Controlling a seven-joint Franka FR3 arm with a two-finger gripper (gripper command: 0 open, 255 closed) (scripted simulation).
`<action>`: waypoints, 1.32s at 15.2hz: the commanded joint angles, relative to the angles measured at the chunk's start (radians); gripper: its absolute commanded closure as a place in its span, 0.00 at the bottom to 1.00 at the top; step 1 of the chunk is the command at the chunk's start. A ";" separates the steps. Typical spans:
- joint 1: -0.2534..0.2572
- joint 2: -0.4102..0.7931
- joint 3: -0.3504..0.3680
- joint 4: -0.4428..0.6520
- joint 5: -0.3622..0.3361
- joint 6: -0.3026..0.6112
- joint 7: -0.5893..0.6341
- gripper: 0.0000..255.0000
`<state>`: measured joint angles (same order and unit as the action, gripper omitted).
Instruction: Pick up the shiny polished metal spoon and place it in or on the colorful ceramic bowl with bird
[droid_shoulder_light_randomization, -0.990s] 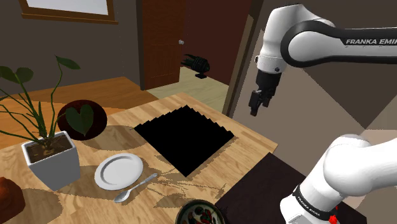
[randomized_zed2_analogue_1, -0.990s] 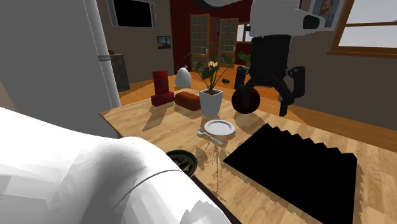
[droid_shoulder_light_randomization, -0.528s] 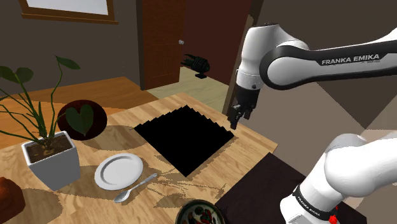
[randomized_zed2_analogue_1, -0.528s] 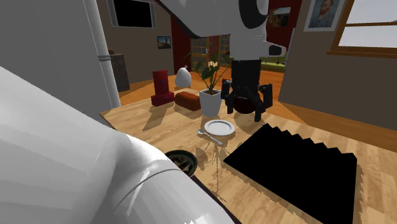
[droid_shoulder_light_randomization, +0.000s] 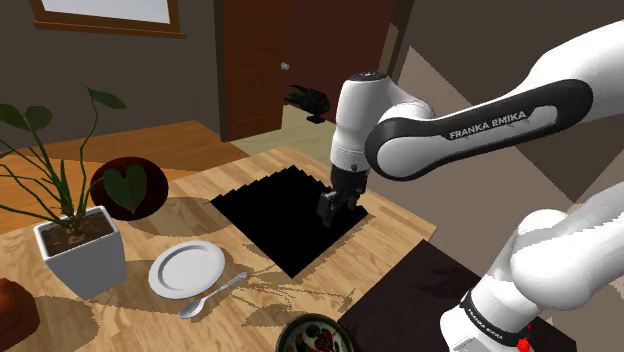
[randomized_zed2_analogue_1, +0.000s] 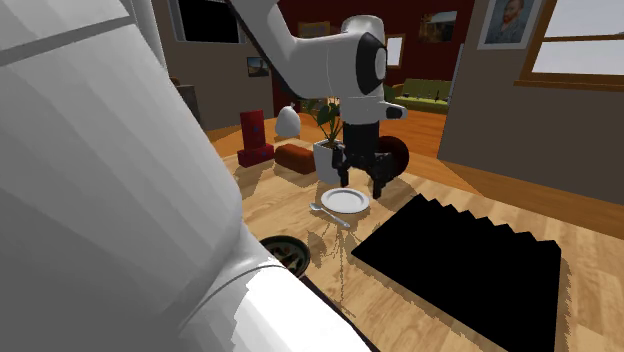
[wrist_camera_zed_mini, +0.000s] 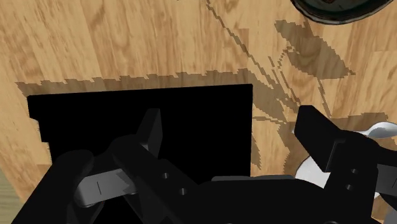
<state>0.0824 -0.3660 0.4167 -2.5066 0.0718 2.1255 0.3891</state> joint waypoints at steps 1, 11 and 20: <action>-0.002 0.065 0.033 0.021 -0.015 0.053 0.044 0.00; 0.011 0.471 0.149 0.214 -0.283 0.249 0.366 0.00; 0.182 0.832 0.072 0.506 -0.552 0.280 0.613 0.00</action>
<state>0.2427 0.4281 0.4992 -2.0360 -0.4561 2.4050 0.9798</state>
